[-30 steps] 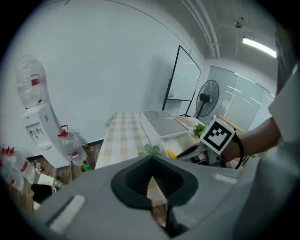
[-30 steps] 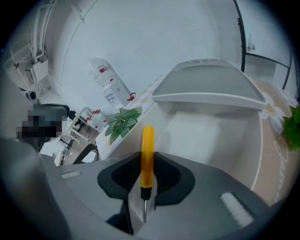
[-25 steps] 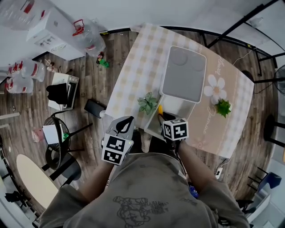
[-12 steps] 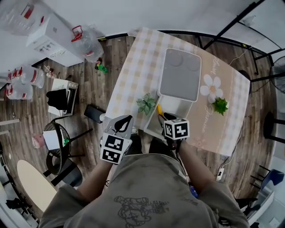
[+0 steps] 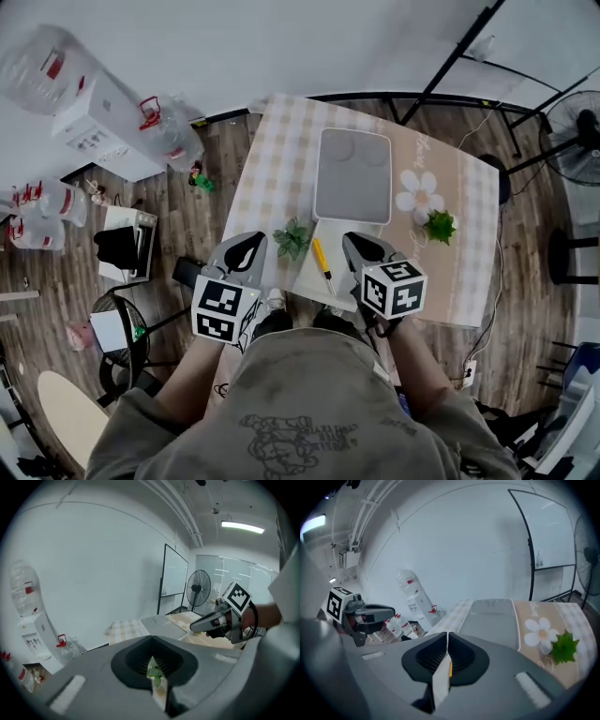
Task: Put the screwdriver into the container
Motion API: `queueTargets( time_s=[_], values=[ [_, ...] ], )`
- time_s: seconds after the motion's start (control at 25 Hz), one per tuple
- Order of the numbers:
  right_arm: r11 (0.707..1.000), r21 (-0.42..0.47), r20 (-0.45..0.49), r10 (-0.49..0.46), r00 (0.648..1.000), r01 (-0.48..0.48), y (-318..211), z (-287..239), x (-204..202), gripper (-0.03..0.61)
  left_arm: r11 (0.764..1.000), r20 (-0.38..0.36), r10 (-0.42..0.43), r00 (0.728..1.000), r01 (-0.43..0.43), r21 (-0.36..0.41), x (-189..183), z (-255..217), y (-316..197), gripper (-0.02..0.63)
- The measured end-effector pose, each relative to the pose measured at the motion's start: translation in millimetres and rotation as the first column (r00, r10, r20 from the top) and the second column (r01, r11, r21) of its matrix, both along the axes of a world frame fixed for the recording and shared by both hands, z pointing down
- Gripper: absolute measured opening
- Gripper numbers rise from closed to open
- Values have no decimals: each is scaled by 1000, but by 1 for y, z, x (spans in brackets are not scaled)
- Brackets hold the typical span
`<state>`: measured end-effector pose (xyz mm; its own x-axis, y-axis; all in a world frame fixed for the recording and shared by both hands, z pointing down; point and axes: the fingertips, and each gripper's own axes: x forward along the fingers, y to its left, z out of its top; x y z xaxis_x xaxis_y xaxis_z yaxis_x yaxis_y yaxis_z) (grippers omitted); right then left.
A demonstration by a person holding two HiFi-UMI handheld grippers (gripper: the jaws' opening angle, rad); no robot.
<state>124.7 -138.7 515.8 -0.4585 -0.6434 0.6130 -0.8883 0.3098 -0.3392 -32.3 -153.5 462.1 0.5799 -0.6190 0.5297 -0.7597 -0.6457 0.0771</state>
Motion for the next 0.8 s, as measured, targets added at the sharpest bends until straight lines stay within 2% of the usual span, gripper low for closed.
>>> queueTargets(
  time_s=[0.2,0.4,0.52,0.72,0.8],
  values=[
    [987,152,40,42,998,-48,-7,-73,18,28,987,-34,39,999,-34,157,17,-65,-17,0],
    [953,290,45,77,996,-87,0,-130,36,28,959,-65,77,995,-57,277,31,-120,-19,0],
    [920,372,66,107,992,-124,10,-163,48,28,942,-86,95,992,-62,330,40,-150,-14,1],
    [842,515,94,129,987,-160,35,-223,63,26,929,-110,117,987,-69,364,50,-178,-4,0],
    [831,537,83,124,989,-149,43,-234,65,26,928,-111,120,987,-72,366,53,-181,0,0]
  ],
)
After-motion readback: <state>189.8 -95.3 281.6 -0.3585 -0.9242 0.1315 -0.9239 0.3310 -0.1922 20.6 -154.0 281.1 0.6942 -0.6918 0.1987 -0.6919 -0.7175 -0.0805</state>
